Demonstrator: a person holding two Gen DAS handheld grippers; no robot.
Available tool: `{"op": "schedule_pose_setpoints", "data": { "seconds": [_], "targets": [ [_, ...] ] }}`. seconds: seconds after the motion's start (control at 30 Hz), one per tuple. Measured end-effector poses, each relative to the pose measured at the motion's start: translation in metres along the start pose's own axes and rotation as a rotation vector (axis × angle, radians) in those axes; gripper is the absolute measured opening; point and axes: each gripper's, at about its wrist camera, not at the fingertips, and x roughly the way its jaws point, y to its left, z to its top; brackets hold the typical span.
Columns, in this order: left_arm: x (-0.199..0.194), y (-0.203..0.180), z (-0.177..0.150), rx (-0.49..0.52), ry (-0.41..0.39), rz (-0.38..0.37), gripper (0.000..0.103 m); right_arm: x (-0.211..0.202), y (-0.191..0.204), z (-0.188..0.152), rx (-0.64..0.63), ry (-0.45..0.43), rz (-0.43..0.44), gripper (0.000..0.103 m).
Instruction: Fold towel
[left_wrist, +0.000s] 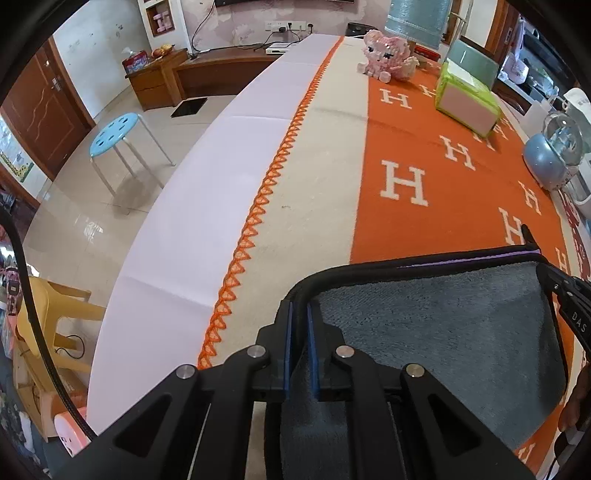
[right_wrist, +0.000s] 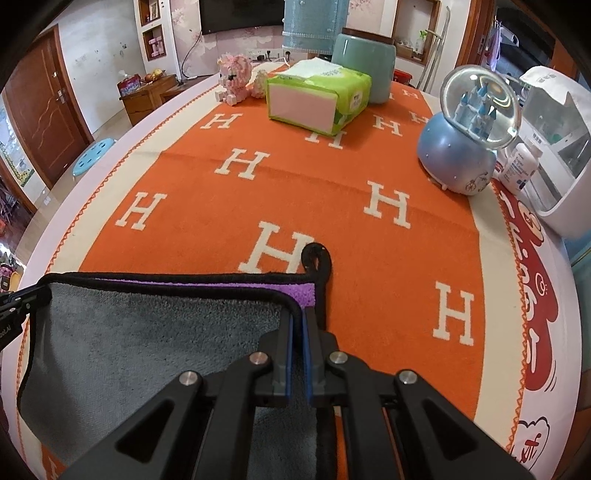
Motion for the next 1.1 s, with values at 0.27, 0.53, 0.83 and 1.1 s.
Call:
{"op": "schedule_pose_setpoints", "data": {
  "seconds": [0.27, 0.53, 0.83, 1.1],
  "targets": [
    [0.000, 0.003, 0.000, -0.001, -0.017, 0.044, 0.032, -0.007, -0.005, -0.002, 0.007, -0.007, -0.010, 0.017],
    [-0.016, -0.002, -0.006, 0.006, -0.057, 0.019, 0.073, -0.026, -0.012, -0.010, 0.037, -0.023, 0.009, 0.026],
    [-0.041, -0.007, -0.019, -0.031, -0.080, 0.010, 0.090, -0.053, -0.005, -0.025, 0.037, -0.053, 0.035, 0.032],
    [-0.065, -0.005, -0.037, -0.064, -0.108, -0.041, 0.102, -0.072, -0.002, -0.038, 0.063, -0.063, 0.034, 0.042]
  ]
}}
